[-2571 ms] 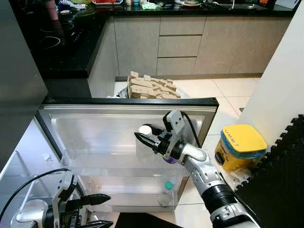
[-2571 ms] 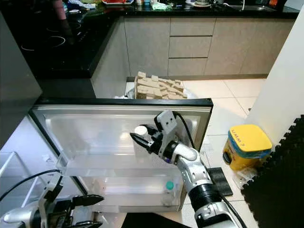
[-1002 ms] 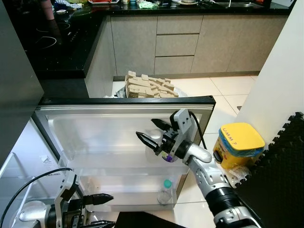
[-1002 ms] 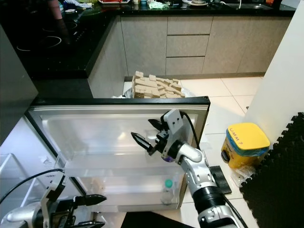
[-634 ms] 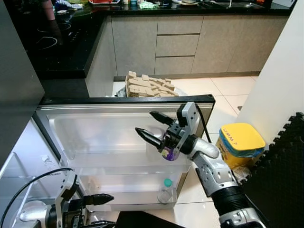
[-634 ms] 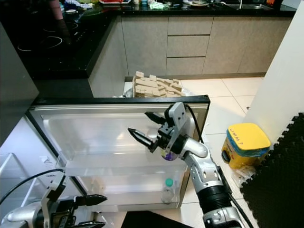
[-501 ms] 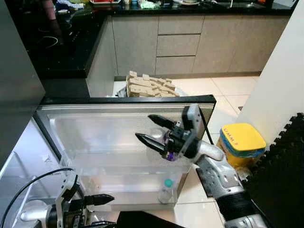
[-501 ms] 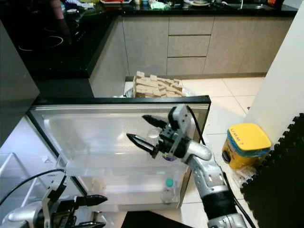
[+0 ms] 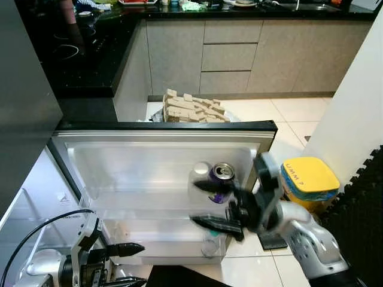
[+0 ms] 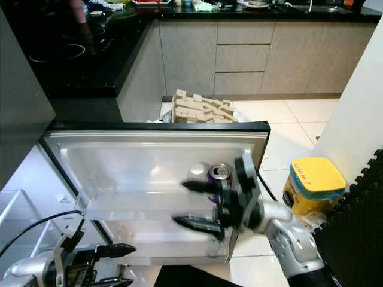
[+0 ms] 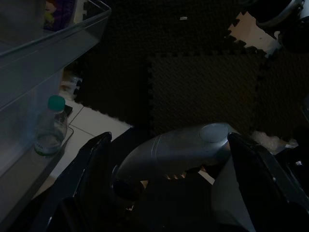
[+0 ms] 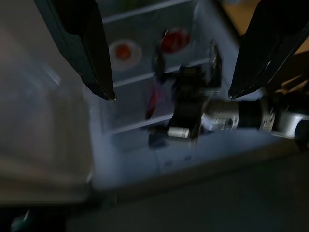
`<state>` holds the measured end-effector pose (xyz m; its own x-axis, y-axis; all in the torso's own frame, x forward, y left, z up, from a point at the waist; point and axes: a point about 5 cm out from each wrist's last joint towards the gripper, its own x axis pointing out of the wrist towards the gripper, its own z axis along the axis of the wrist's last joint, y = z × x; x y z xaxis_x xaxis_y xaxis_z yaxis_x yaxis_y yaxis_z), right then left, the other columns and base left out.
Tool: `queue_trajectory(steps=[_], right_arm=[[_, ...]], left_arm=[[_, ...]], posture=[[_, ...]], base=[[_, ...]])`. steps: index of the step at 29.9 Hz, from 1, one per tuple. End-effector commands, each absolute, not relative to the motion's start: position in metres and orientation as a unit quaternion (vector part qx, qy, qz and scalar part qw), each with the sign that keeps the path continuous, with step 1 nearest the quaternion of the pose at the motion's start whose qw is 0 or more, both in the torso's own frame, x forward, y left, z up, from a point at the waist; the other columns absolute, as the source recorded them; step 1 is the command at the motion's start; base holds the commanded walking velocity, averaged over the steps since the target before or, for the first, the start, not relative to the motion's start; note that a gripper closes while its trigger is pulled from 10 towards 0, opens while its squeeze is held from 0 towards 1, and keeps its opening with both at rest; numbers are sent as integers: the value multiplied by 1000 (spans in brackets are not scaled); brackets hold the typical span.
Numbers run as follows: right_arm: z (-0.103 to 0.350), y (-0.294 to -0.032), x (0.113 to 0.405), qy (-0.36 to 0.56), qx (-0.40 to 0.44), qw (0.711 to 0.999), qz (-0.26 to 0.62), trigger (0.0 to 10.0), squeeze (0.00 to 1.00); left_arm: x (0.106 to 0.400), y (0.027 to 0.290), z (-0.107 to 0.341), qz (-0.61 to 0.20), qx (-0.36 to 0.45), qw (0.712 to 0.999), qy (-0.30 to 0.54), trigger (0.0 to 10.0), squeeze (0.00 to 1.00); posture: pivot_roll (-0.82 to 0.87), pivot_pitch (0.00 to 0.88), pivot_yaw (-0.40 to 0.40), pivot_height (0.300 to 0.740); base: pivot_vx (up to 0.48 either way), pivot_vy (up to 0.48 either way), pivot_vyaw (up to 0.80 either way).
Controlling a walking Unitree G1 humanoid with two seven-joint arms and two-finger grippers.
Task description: Restocking fridge
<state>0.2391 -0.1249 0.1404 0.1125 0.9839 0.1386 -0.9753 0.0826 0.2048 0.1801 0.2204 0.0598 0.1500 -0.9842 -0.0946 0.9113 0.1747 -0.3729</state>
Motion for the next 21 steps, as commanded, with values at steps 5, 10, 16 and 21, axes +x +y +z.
queue_trajectory(steps=[5, 10, 16, 21], right_arm=[[93, -143, 224, 141, 92, 745, 645, 10000, 0], [54, -168, 212, 235, 74, 761, 600, 10000, 0], [16, -198, 203, 321, 48, 795, 513, 10000, 0], [-16, -220, 190, 380, 50, 823, 418, 10000, 0]], left_arm=[[178, 222, 59, -637, -111, 744, 168, 10000, 0], [179, 222, 60, -639, -110, 743, 167, 10000, 0], [179, 222, 60, -640, -109, 742, 166, 10000, 0], [178, 221, 59, -640, -110, 742, 166, 10000, 0]], posture=[[36, 0, -11, 740], [37, 0, -10, 740], [37, 0, -10, 740], [36, 0, -11, 740]], base=[[0, 0, 0], [0, 0, 0], [0, 0, 0], [0, 0, 0]])
